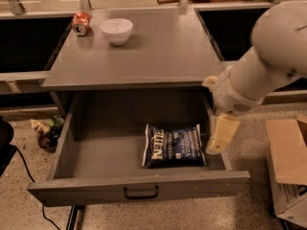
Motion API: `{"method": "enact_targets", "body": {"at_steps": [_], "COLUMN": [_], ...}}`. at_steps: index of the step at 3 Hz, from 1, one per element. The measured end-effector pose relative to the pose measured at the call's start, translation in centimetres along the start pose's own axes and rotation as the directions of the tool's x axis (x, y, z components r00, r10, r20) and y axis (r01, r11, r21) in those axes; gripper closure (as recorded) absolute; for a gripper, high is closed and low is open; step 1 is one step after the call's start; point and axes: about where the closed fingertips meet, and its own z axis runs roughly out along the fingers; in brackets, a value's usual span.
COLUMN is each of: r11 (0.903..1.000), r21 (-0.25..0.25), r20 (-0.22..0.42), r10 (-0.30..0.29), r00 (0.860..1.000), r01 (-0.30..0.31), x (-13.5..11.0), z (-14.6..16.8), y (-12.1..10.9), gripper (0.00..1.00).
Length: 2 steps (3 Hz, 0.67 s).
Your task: Pick blue chip bag from top drawer and place on counter
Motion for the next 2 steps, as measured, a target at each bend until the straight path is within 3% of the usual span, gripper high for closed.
{"method": "enact_targets", "body": {"at_steps": [1,2], "r11": [0.9983,0.9977], "r21": [-0.029,-0.051], "r20": [0.033,0.071], "r10": [-0.05,-0.042], "r00": [0.998,0.997], "r01": [0.051,0.045], "x": [-1.0,-1.2], "z": [5.0,9.4], "y": [0.6,0.1], "gripper": [0.0,0.0]}}
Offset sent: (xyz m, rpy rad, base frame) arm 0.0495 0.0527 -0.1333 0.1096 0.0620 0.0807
